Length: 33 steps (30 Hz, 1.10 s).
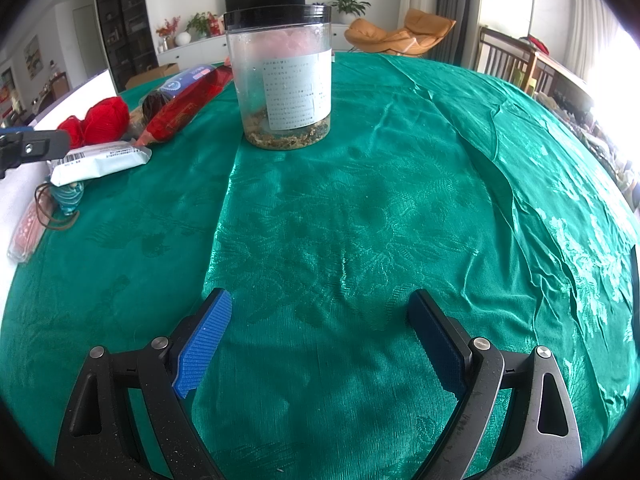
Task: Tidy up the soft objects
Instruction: 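Grasp the white barcode packet with the left tool and lift it, then hold the white barcode packet in the left tool while the right tool moves to the red tube package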
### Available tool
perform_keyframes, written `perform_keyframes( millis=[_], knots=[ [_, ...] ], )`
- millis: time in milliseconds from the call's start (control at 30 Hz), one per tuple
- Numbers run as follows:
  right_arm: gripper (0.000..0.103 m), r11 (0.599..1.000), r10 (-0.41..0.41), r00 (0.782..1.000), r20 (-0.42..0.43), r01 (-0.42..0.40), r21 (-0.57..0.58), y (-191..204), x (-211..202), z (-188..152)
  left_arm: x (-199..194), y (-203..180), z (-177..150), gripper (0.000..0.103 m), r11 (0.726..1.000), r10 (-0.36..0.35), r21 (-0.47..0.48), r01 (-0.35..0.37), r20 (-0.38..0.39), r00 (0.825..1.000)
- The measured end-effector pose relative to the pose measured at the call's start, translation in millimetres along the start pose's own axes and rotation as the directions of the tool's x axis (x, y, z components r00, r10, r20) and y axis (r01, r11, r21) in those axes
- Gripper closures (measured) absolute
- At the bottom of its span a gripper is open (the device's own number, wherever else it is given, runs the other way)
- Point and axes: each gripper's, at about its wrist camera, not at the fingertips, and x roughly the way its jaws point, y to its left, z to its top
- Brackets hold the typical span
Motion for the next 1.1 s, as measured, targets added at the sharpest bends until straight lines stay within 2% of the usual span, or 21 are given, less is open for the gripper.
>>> perform_keyframes(
  millis=[100, 167, 200, 233, 267, 333, 433, 533, 600, 667, 733, 867, 1000, 1100],
  knots=[
    [0.011, 1.000, 0.001, 1.000, 0.000, -0.001, 0.000, 0, 0, 0, 38, -3, 18, 0.000, 0.991, 0.089, 0.108, -0.075, -0.129, 0.988],
    [0.011, 1.000, 0.000, 1.000, 0.000, 0.000, 0.000, 0, 0, 0, 51, -5, 23, 0.001, 0.989, 0.103, 0.125, -0.083, -0.164, 0.981],
    [0.011, 1.000, 0.001, 1.000, 0.000, -0.001, 0.000, -2, 1, 1, 55, -8, 23, 0.010, 0.990, 0.097, 0.122, -0.076, -0.175, 0.980],
    [0.011, 1.000, 0.001, 1.000, 0.000, -0.001, 0.000, 0, 0, 0, 55, -9, 23, 0.036, 0.990, 0.095, 0.118, -0.074, -0.181, 0.979],
    [0.011, 1.000, 0.001, 1.000, 0.000, -0.001, 0.000, -2, 1, 1, 53, -10, 23, 0.039, 0.989, 0.108, 0.118, -0.088, -0.175, 0.979],
    [0.011, 1.000, 0.000, 1.000, 0.000, 0.000, 0.000, -1, 1, 0, 43, -11, 19, 0.041, 0.997, 0.015, 0.076, -0.003, -0.161, 0.987],
    [0.011, 1.000, 0.000, 1.000, 0.000, 0.000, 0.000, -1, 1, 0, 15, -20, 3, 0.042, 0.998, -0.045, 0.034, 0.048, -0.099, 0.994],
    [0.011, 1.000, 0.001, 1.000, 0.000, -0.001, 0.000, -1, 1, 0, -19, -31, -22, 0.042, 0.985, -0.166, -0.049, 0.165, -0.008, 0.986],
    [0.011, 1.000, 0.001, 1.000, 0.000, -0.001, 0.000, -1, 1, 0, -30, -40, -43, 0.042, 0.979, -0.190, -0.075, 0.192, 0.024, 0.981],
    [0.011, 1.000, 0.001, 1.000, 0.000, -0.001, 0.000, -1, 1, 0, -35, -52, -64, 0.042, 0.982, -0.176, -0.066, 0.179, 0.048, 0.983],
    [0.011, 1.000, 0.002, 1.000, 0.000, -0.002, 0.000, -2, 1, 0, -33, -66, -89, 0.040, 0.990, -0.133, -0.032, 0.135, 0.056, 0.990],
    [0.011, 1.000, 0.002, 1.000, 0.000, -0.002, 0.000, -1, 1, 0, -28, -74, -117, 0.034, 0.993, -0.109, -0.030, 0.111, 0.073, 0.991],
    [0.011, 1.000, 0.002, 1.000, 0.000, -0.002, 0.000, -2, 1, 0, -25, -71, -113, 0.022, 0.992, -0.093, -0.072, 0.101, 0.112, 0.989],
    [0.011, 1.000, 0.003, 1.000, 0.000, -0.003, 0.000, -3, 2, 0, -21, -79, -98, 0.016, 0.994, -0.091, -0.040, 0.098, 0.146, 0.985]
  ],
)
